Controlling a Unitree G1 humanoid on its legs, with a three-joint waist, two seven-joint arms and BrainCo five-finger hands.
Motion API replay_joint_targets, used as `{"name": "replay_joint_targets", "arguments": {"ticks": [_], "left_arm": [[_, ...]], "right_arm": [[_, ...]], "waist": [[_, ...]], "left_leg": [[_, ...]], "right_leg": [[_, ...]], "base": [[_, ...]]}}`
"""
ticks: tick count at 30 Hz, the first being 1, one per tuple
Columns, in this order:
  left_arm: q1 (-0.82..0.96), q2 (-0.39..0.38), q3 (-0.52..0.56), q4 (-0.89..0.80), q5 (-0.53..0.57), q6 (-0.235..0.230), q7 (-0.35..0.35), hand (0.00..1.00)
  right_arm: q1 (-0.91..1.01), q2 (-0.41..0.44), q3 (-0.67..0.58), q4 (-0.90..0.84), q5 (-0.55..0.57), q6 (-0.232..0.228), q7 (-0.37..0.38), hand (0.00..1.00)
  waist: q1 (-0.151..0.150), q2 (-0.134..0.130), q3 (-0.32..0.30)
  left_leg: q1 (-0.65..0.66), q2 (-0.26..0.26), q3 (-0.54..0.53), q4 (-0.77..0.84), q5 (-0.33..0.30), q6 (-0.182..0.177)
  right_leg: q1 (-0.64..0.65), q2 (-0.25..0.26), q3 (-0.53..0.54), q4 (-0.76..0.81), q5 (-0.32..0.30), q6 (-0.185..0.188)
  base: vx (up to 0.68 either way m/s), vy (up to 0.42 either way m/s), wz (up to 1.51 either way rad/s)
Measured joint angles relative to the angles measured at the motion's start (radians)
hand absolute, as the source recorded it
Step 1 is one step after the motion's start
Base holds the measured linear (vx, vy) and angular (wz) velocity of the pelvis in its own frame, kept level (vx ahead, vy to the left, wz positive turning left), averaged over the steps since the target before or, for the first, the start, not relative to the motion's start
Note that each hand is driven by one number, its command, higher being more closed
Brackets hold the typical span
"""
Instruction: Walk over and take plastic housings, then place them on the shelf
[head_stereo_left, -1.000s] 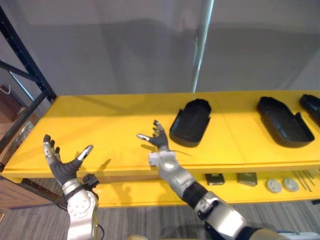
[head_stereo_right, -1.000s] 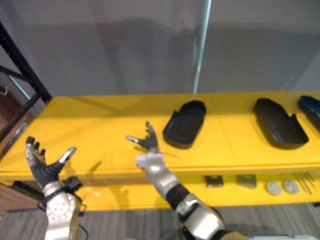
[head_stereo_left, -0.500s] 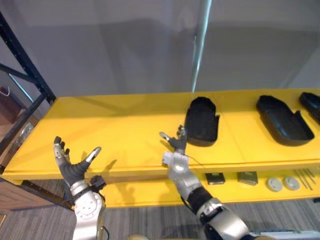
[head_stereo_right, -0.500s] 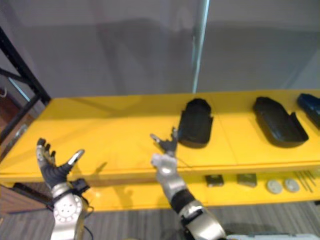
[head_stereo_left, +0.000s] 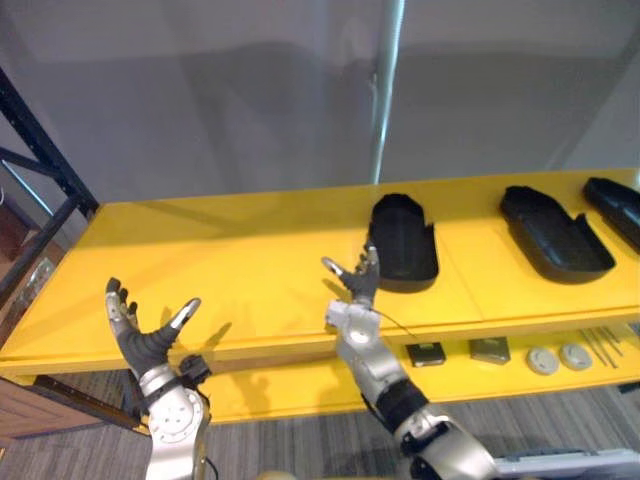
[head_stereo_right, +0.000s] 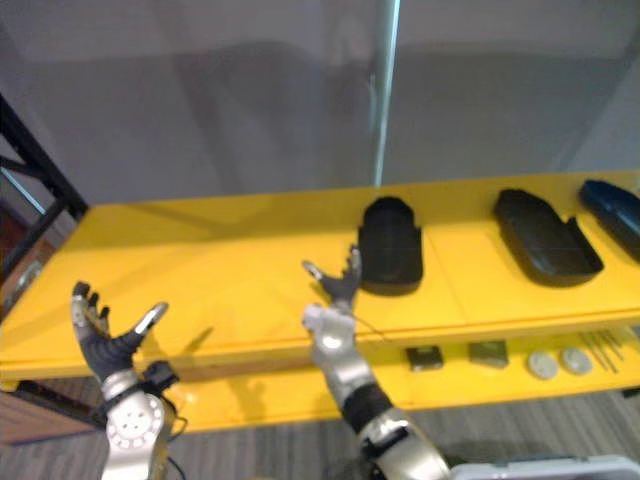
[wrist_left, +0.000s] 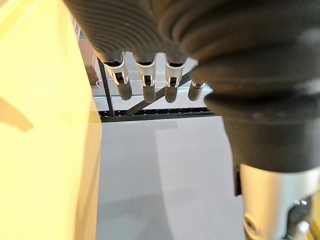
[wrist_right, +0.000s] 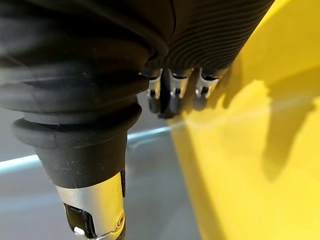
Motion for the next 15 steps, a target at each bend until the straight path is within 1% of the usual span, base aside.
{"name": "replay_joint_targets", "arguments": {"ticks": [4,10,12,15], "left_arm": [[0.000,-0.001,0.000,0.006,0.000,0.000,-0.001,0.00],[0.000,-0.002,0.000,0.007,0.000,-0.001,-0.001,0.00],[0.000,-0.002,0.000,0.009,0.000,-0.001,-0.001,0.00],[0.000,-0.004,0.000,0.014,0.000,-0.001,-0.001,0.00]], "right_arm": [[0.003,-0.002,0.000,-0.004,0.000,0.000,0.000,0.00],[0.024,-0.017,-0.001,-0.037,-0.009,0.000,-0.023,0.00],[0.028,-0.019,-0.001,-0.038,-0.038,0.000,-0.040,0.00],[0.032,-0.021,-0.014,-0.040,-0.040,0.000,-0.041,0.00]], "waist": [[-0.016,0.000,0.000],[-0.019,0.003,-0.001],[-0.019,0.008,-0.005],[-0.020,0.015,-0.009]], "left_leg": [[0.000,0.000,0.001,0.000,0.000,0.000],[0.000,0.001,0.001,0.000,0.000,0.000],[0.000,0.001,0.001,0.000,0.000,0.000],[0.000,0.001,0.001,0.000,0.000,0.000]], "right_leg": [[0.000,0.000,0.001,0.000,0.000,0.000],[-0.001,0.002,0.002,0.000,0.000,0.000],[-0.001,0.002,0.002,0.000,0.000,0.000],[-0.001,0.003,0.002,0.000,0.000,0.000]], "base": [[0.00,0.000,0.00],[0.00,0.000,0.00],[0.00,0.000,0.00],[0.00,0.000,0.00]]}}
